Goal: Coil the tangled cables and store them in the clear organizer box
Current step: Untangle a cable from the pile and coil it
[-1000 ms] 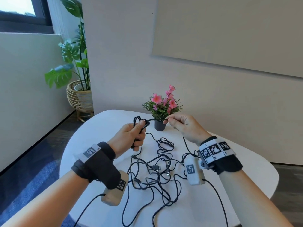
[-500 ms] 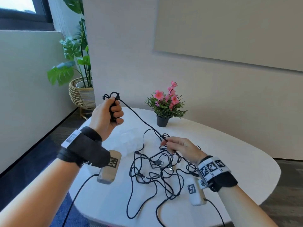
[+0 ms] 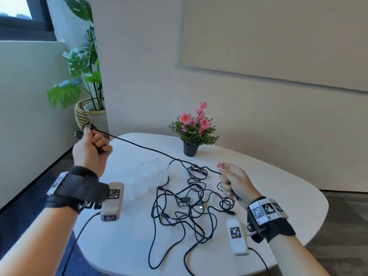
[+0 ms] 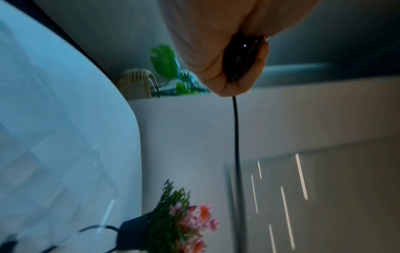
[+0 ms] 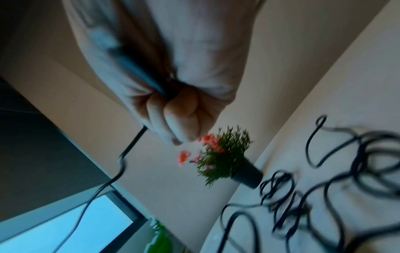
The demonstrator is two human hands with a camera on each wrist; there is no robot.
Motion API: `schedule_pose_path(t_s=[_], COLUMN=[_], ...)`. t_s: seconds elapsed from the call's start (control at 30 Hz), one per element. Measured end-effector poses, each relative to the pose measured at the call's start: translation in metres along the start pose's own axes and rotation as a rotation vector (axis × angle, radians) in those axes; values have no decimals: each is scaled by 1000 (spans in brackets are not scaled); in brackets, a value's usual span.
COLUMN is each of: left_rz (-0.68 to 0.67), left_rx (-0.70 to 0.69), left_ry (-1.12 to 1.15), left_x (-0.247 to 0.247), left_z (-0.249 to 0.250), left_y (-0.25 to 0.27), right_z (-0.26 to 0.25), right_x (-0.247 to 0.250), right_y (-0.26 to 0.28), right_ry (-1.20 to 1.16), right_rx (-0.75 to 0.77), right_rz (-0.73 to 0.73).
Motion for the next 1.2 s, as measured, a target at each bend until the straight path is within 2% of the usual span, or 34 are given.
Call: schedule_pose_path(t_s=[0.1, 0.2, 0.27, 0.37, 0.4, 0.47, 0.53, 0.6, 0.67, 0.73, 0.83, 0.97, 1.07, 1.2], left_rz=[8, 55, 38, -86, -136, -238, -314, -369, -402, -407, -354, -180, -116, -177], left_rx=[2, -67, -103, -64, -37, 25, 91, 148, 187, 220, 193, 177, 200, 236], left_ry=[40, -167, -381, -662, -730, -814, -846, -849, -818, -753, -689, -642, -572, -502], left_x=[5, -4, -17, -42, -50, -64, -77, -88, -95, -97, -91, -73, -66, -70], left_z=[3, -5, -16, -48, -60, -83, -103, -117, -126, -128, -118, -113, -118, -134], left_y=[0, 7, 17, 37, 44, 55, 64, 71, 76, 78, 76, 65, 58, 55], right_z=[9, 13, 20, 33, 32, 19, -4, -18, -17, -10, -7, -13, -24, -31], right_x=[11, 17, 20, 19, 15, -3, -28, -57, -82, -93, -84, -71, -81, -99], right_y=[-5, -9, -9, -8, -8, -8, -5, -3, -3, -6, -14, -19, -15, -14], right_ry=[236, 555, 821, 1224, 1289, 1234, 1020, 734, 520, 471, 448, 327, 252, 380], right_rx=[61, 107, 47, -145, -152, 5, 275, 393, 377, 398, 401, 404, 460, 573], right_rz=[-53, -47, -88, -172, -186, -152, -114, -169, -280, -303, -128, 82, 108, 74])
Point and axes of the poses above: each hand's wrist, its own y-axis away from the middle knuckle, its own x-axis out of the back of the hand, z = x × y, the point moved 5 cm from there along -y, towards the middle knuckle, and after that the axes turned 13 degrees about x, right-handed, at the moved point
